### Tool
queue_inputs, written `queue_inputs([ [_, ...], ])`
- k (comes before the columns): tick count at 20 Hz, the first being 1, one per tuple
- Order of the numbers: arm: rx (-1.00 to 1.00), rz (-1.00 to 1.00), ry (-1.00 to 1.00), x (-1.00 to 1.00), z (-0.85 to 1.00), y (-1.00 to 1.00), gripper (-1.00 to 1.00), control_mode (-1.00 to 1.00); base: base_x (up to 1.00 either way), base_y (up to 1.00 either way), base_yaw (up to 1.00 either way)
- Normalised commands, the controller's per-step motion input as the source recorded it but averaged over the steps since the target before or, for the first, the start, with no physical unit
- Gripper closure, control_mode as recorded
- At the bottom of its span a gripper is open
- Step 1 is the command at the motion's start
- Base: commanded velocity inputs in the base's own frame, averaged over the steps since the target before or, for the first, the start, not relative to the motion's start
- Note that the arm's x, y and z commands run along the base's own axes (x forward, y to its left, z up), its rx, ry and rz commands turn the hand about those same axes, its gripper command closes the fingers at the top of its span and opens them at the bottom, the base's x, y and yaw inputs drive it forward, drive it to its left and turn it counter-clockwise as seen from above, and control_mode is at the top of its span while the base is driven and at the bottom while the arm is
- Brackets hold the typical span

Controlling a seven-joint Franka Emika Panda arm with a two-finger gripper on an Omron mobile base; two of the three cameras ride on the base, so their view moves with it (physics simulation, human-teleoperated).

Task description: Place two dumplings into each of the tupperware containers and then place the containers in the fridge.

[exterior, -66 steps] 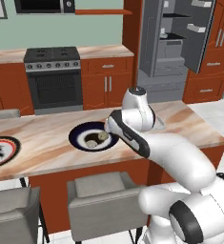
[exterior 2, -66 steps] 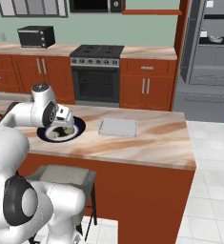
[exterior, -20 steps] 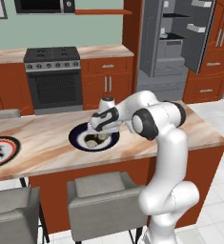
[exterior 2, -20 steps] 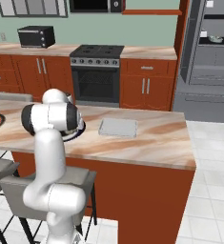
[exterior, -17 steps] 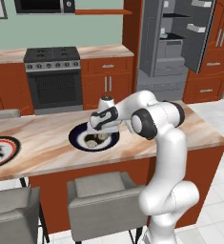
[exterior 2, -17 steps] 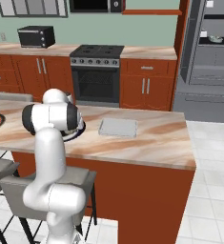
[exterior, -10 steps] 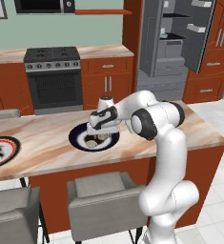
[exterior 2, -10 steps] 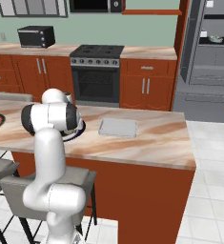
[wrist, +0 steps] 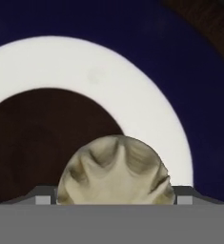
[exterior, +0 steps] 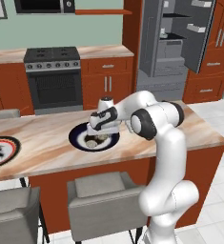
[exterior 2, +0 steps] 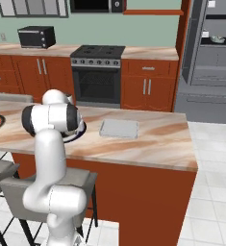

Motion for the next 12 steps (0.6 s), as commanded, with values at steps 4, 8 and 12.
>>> queue_inputs([
  [4, 0.0, 0.0, 0.0, 0.02, 0.05, -0.24, 1.0, -1.0, 0.0, 0.0, 0.0],
  [8, 0.0, 0.0, -0.02, 0.0, 0.13, -0.62, 1.0, -1.0, 0.0, 0.0, 0.0],
  [12, 0.01, 0.0, 0.0, 0.06, 0.33, -0.86, 1.0, -1.0, 0.0, 0.0, 0.0],
])
